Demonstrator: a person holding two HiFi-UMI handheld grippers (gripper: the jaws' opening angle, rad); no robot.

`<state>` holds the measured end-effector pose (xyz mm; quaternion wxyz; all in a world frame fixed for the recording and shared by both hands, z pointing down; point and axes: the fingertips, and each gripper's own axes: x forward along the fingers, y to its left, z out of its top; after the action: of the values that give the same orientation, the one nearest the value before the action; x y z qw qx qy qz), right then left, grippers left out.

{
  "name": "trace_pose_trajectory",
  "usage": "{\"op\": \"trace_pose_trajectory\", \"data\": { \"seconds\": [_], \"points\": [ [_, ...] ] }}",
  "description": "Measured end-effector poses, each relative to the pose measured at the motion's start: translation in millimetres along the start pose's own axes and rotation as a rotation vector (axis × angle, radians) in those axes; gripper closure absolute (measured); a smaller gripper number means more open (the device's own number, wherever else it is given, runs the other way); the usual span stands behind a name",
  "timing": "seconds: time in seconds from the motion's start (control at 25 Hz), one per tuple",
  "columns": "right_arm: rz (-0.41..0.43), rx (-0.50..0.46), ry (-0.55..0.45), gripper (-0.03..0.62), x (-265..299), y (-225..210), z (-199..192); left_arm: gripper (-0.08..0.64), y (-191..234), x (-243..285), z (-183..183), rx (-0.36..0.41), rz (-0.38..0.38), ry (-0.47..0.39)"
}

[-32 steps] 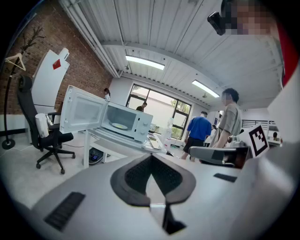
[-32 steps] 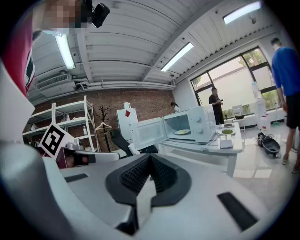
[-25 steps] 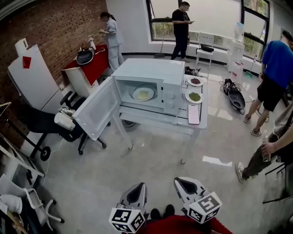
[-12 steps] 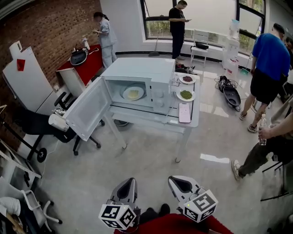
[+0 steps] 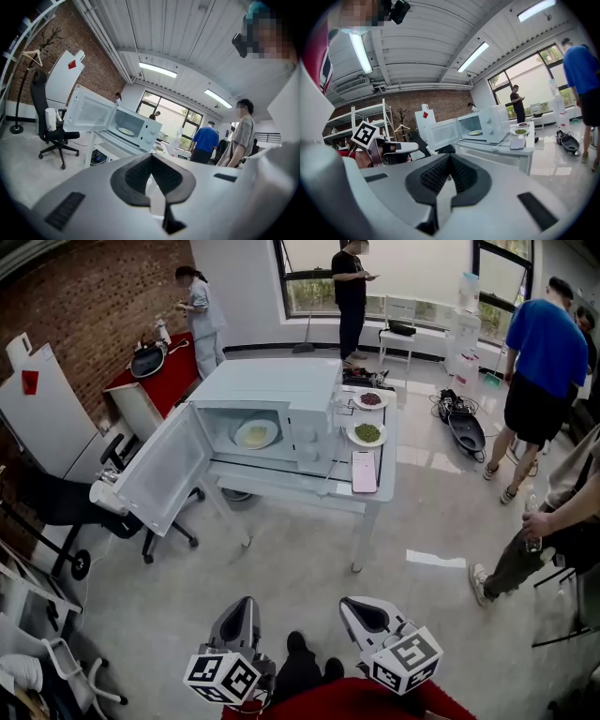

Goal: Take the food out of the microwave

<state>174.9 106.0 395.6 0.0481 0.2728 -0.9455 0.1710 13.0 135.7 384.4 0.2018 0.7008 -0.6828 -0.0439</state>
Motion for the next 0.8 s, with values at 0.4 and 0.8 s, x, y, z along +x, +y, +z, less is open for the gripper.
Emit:
{"op": "trace_pose_trajectory", "data": {
  "seconds": [0.4, 0.8],
  "points": [
    [-0.03, 0.016, 0.011, 0.581, 27.4, -23.0, 7.3, 0.552, 20.2, 36.1, 13.2, -0.029, 0.013, 0.0],
    [-0.039, 0.033, 0.062, 0.581, 95.4, -34.4, 16.2, 0.552, 71.5, 91.1, 27.5, -0.077, 0.011, 0.04]
  ]
}}
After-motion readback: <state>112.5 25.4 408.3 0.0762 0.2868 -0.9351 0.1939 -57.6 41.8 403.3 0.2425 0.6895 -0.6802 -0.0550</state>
